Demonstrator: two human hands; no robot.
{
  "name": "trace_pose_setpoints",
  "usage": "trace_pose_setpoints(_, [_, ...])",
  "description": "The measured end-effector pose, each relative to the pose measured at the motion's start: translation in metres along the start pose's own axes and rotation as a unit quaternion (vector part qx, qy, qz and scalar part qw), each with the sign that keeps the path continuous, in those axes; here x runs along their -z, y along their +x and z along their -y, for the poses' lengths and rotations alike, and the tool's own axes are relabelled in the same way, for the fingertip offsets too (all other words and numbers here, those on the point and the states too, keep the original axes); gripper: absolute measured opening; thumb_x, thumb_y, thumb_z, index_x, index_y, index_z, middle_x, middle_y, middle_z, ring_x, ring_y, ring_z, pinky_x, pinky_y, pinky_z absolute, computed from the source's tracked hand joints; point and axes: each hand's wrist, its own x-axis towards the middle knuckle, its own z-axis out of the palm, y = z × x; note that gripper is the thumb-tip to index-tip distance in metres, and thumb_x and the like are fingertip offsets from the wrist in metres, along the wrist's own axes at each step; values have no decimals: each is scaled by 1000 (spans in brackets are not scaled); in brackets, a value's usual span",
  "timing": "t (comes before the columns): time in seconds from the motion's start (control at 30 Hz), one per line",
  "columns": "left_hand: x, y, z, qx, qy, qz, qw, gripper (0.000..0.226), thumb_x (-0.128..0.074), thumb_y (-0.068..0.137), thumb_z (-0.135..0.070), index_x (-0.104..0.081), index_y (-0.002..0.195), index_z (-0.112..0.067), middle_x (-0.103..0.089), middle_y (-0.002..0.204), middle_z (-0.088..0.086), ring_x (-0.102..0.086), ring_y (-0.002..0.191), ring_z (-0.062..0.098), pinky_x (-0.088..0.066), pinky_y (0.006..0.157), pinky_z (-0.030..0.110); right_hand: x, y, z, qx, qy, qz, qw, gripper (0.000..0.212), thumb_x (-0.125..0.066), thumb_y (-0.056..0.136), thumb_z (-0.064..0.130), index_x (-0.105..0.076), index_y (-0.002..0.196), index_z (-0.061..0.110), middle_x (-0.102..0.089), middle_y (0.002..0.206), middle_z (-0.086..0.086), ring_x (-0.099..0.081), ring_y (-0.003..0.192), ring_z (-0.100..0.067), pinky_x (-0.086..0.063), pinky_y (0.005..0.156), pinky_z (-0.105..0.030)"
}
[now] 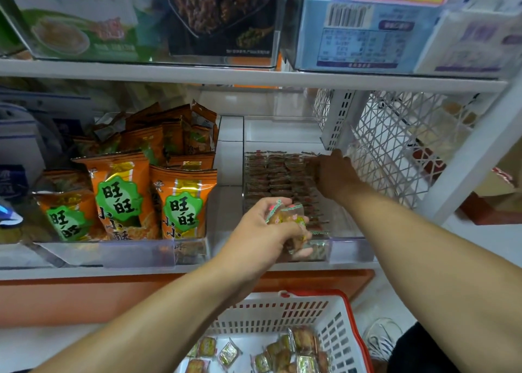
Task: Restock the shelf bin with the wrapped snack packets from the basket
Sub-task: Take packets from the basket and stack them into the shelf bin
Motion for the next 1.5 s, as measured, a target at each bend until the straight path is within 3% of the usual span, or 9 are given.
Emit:
trace_pose_setpoints(0.27, [6,3,0,40,-1,11,999,40,-67,87,9,-61,120,-12,-71,115,27,-75,100,39,-62,72,37,-14,22,2,2,-1,8,1000,43,-43,94,-4,-59,129,14,-42,147,-27,-38,133,-47,-44,102,-51])
trace_pose_setpoints(0.47, [5,1,-1,48,-13,10,999,36,-68,88,7,-60,119,-11,-69,118,30,-72,104,41,-64,72,37,-19,24,-1,-45,152,-65,985,57,-67,86,-3,-49,137,11,-35,142,-24,-58,114,-45,-49,96,-38])
trace_pose_setpoints(0.7, [6,2,-1,54,-30,6,998,36,-69,89,5,-60,120,-10,-71,115,28,-73,103,40,-63,71,35,-22,25,-5,-139,329,11,934,70,-62,91,2,-33,152,19,-48,146,-21,-52,127,-36,-50,99,-37])
trace_pose_setpoints(0.83, [5,2,-1,56,-39,-3,998,34,-69,88,5,-61,118,-9,-72,114,29,-75,99,39,-64,69,35,-22,23,-6,-134,310,1,941,72,-63,92,7,-28,154,18,-49,144,-22,-53,127,-38,-49,102,-40])
trace_pose_setpoints(1.0, [4,1,-3,50,-54,-9,997,34,-68,90,4,-60,122,-4,-73,112,27,-75,99,40,-65,73,37,-22,20,-3,-94,241,-8,966,68,-56,91,-4,-30,152,12,-55,134,-27,-57,119,-40,-47,84,-32])
trace_pose_setpoints(1.17, [4,-3,-7,55,-81,-8,995,31,-61,93,4,-58,124,6,-70,115,31,-74,99,42,-65,71,37,-1,8,1,-55,190,20,980,88,-62,89,-3,-13,160,14,-40,152,-21,-43,137,-35,-41,99,-28])
trace_pose_setpoints(1.27, [4,-7,-12,63,-106,0,992,30,-53,93,4,-58,122,9,-66,121,35,-73,102,44,-65,70,36,20,-16,9,23,192,-52,980,79,-60,88,-5,-28,156,21,-40,152,-16,-43,138,-31,-41,102,-33])
trace_pose_setpoints(1.37, [6,-12,-19,72,-149,9,986,37,-43,89,4,-61,121,9,-66,124,33,-70,108,44,-65,77,39,43,-51,32,114,260,-112,952,46,-55,95,3,-57,134,28,-62,130,2,-59,118,-14,-46,94,-26])
trace_pose_setpoints(1.5, [13,-19,-28,61,-174,9,983,40,-50,97,-20,-61,125,7,-66,127,31,-69,109,43,-63,76,42,57,-114,56,181,393,-62,899,21,-63,96,17,-72,113,24,-73,109,13,-66,104,0,-52,96,-26])
